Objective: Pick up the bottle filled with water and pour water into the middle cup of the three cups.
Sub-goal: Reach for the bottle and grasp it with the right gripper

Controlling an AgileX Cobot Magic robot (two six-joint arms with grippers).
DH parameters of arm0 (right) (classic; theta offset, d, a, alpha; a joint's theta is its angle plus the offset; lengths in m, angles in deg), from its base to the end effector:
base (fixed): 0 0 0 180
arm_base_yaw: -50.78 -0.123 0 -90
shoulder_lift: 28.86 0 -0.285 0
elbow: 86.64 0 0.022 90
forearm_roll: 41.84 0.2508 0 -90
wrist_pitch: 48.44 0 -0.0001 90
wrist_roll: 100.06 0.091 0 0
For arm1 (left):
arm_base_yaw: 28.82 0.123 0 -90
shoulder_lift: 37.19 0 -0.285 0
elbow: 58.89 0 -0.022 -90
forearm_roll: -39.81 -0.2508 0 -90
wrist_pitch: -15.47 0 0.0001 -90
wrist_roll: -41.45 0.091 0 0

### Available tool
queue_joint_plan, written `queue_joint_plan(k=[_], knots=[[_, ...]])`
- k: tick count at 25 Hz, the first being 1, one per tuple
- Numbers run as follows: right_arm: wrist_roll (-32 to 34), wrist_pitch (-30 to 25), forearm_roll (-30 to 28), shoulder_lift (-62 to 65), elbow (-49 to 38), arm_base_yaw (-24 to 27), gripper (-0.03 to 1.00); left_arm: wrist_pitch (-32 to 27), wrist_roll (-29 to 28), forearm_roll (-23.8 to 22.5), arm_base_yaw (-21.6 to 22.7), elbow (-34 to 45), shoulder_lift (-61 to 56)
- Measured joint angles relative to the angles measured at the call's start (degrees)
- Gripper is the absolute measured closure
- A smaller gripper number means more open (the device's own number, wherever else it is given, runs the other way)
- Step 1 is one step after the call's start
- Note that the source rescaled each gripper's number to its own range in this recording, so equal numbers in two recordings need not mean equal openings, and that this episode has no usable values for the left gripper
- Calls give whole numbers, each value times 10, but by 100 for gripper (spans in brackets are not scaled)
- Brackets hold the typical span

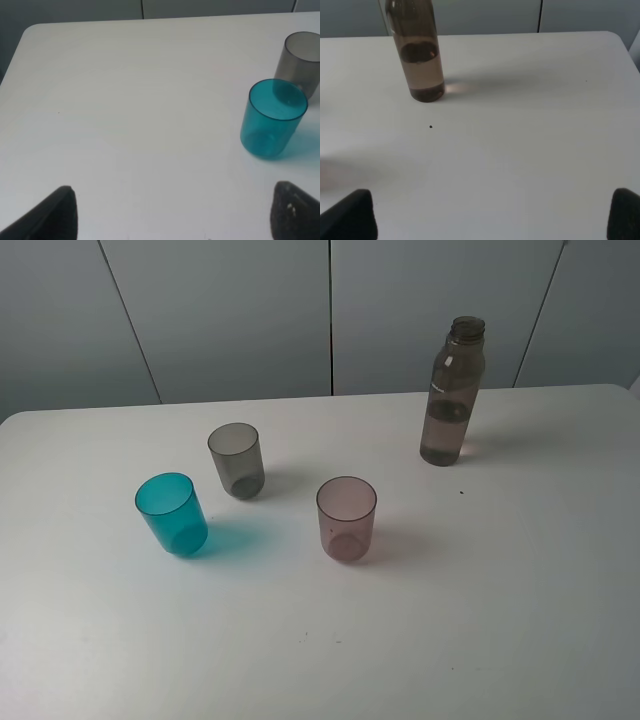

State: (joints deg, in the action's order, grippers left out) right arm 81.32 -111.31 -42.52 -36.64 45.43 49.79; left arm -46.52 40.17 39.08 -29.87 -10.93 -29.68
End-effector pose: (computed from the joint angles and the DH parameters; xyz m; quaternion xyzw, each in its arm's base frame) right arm -0.0077 -0.0011 0.2774 0.0033 0.8597 0.0046 0.5107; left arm -0.0077 0.0012 0.2785 -0.0021 0.8547 -0.0042 0.5191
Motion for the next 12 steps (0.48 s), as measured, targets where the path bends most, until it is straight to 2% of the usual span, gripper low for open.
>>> queue_joint_plan(k=[12], knots=[[0, 0, 0, 0, 0, 0, -3, 0, 0, 0, 0, 0, 0]])
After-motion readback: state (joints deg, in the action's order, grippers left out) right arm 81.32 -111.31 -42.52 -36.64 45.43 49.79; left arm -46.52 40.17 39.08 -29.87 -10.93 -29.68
